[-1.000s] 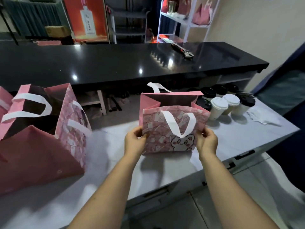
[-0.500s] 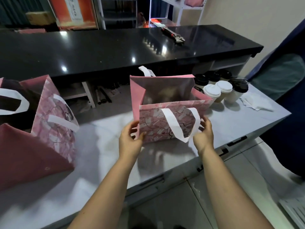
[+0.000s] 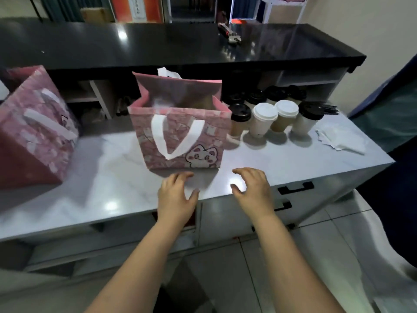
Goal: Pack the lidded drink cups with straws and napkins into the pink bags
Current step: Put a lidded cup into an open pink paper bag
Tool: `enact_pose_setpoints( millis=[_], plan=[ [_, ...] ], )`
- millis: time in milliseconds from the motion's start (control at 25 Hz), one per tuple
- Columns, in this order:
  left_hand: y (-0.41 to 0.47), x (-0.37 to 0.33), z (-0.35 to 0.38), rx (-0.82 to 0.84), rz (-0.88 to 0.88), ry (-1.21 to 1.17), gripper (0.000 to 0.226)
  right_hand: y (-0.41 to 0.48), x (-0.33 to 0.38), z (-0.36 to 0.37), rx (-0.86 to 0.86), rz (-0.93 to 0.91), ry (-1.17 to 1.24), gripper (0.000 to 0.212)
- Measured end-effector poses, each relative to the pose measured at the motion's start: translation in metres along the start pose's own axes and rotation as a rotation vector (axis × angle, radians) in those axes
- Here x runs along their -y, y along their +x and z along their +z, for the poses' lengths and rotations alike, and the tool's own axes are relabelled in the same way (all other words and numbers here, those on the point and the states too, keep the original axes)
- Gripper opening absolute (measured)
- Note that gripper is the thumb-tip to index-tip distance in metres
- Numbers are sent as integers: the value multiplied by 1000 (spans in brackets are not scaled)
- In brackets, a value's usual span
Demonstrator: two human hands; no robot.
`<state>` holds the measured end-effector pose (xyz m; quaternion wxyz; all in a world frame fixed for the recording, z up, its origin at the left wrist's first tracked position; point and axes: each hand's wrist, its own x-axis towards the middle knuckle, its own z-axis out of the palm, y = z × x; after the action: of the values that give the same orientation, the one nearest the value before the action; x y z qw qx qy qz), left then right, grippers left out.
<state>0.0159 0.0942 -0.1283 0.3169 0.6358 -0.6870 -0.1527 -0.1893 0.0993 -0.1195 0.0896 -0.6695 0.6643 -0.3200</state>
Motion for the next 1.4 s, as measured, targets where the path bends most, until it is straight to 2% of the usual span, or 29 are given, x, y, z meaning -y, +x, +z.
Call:
enact_pose_setpoints(
  millis=[120,240,400,600,800,1000,1120,1280,1400],
  plan=[
    [-17,-57,31,44,76,110,44,-27,-28,-26,79,-16,-41,43],
    [-38,-97,61,132,120,179,47,-49,-61,-49,76,40,-62,48],
    [-36,-120,89,238,127,278,52,-52,-93,-65,325,56,-84,57],
    [16,-129,111,304,66,304,60,-12,-117,-68,323,50,-94,54],
    [98,-154,130,261,77,274,59,73,-137,-83,273,45,-193,54],
    [181,-170,126,55,91,227,49,154,-131,-80,117,-61,-151,53],
    [204,-169,123,29,44,235,53,182,-128,-68,93,-132,-131,52],
    [209,-161,127,23,-56,257,54,217,-136,-56,159,-211,-139,54],
    [211,-164,127,-10,-169,276,53,236,-137,-49,343,-300,-191,61]
  ],
)
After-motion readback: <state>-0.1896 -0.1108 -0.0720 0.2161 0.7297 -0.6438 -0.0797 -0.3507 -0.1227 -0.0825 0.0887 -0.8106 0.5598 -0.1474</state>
